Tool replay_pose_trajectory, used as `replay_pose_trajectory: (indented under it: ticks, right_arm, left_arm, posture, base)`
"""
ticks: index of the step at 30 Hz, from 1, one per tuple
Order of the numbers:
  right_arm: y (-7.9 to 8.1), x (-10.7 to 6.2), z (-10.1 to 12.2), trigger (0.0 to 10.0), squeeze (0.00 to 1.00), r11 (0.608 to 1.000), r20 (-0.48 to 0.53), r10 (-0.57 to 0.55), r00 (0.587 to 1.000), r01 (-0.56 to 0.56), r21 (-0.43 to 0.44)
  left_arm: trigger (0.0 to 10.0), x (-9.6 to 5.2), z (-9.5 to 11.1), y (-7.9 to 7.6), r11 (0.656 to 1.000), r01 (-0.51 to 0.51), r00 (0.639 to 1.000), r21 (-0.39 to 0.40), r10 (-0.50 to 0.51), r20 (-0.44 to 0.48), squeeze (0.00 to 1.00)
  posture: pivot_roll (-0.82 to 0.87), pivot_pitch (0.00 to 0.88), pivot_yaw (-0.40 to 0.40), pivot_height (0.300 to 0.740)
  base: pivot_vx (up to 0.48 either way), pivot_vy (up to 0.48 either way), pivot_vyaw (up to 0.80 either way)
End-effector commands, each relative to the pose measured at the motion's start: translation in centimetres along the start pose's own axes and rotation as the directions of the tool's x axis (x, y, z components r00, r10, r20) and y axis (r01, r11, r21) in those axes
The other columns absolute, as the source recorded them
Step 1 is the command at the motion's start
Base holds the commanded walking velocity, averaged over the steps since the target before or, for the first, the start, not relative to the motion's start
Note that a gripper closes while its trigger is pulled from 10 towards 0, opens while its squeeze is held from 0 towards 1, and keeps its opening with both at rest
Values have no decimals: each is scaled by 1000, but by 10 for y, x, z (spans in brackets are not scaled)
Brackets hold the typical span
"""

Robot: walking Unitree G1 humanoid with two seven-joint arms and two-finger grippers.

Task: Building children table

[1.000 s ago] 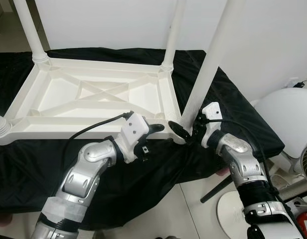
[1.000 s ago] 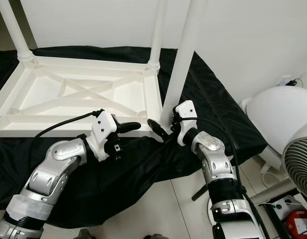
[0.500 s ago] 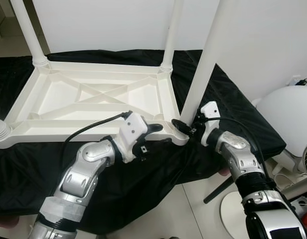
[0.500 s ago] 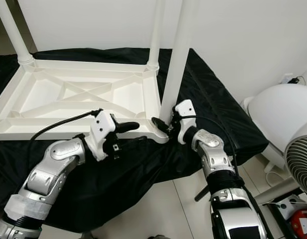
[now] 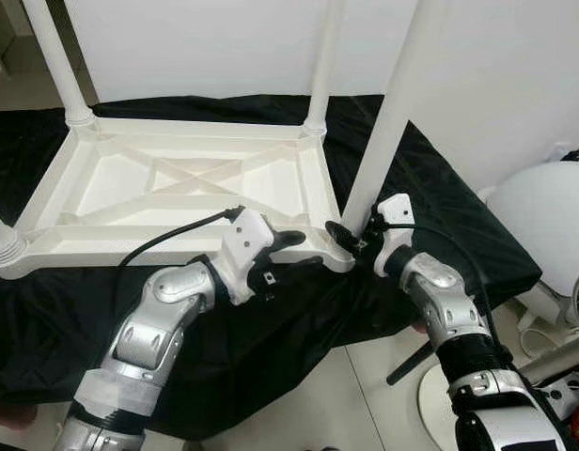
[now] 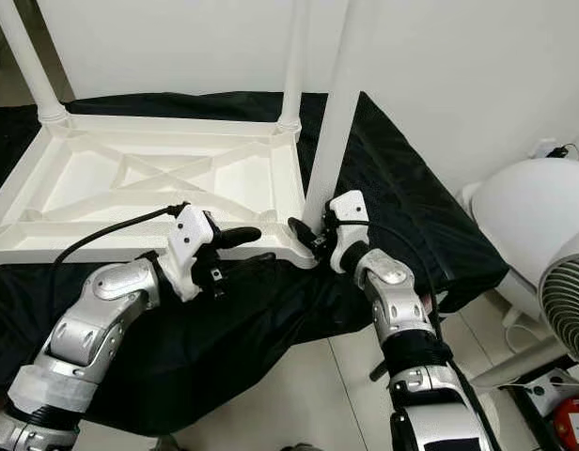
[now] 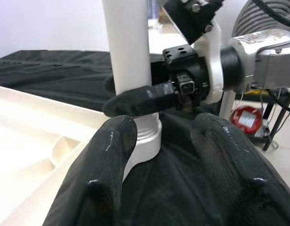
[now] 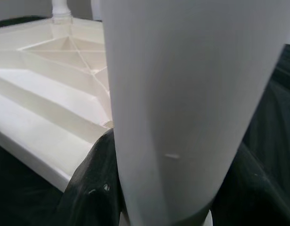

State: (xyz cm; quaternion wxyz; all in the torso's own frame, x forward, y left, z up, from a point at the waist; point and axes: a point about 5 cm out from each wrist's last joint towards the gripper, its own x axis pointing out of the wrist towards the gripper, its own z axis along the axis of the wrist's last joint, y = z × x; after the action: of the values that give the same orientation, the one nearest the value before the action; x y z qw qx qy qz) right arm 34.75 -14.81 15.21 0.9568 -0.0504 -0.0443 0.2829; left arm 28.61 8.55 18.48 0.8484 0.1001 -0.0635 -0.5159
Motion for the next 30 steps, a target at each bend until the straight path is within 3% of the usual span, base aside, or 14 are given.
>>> replay_pose_trajectory:
  ticks: [1, 7, 21, 24, 25, 30]
  right_arm:
    - [-2, -7, -13, 10000, 0, 999, -37, -49, 998, 50, 18]
    - [-3, -6, -10, 10000, 0, 983, 0, -181, 983, 181, 34]
    - [9, -12, -19, 10000, 0, 935, -18, -352, 936, 353, 48]
    - [9, -15, -22, 10000, 0, 902, -32, -427, 904, 428, 50]
    - [10, -17, -23, 10000, 0, 870, -40, -489, 872, 490, 52]
    - [12, -21, -24, 10000, 0, 827, -42, -556, 830, 557, 75]
  left_arm:
    - [10000, 2, 3, 1, 1000, 26, 1000, 4, -26, 7, 0]
    - [10000, 2, 8, 11, 998, 47, 999, 40, -47, -3, 0]
    - [10000, -3, 6, 8, 999, 15, 1000, 41, -15, -16, 0]
    - [10000, -3, 5, 7, 999, 13, 1000, 40, -12, -16, 0]
    - [10000, -2, 5, 7, 999, 11, 1000, 35, -10, -9, 0]
    - [10000, 1, 4, 7, 1000, -8, 1000, 27, 8, 5, 0]
  posture:
    - [36, 65, 28, 740]
    - [43, 64, 33, 740]
    - [72, 100, 16, 740]
    - [62, 104, 7, 740]
    - [51, 100, -3, 740]
    - [52, 97, -8, 740]
  base:
    - [0, 0, 0]
    - [0, 0, 0]
    - [0, 0, 0]
    - [0, 0, 0]
    - [0, 0, 0]
    - [0, 0, 0]
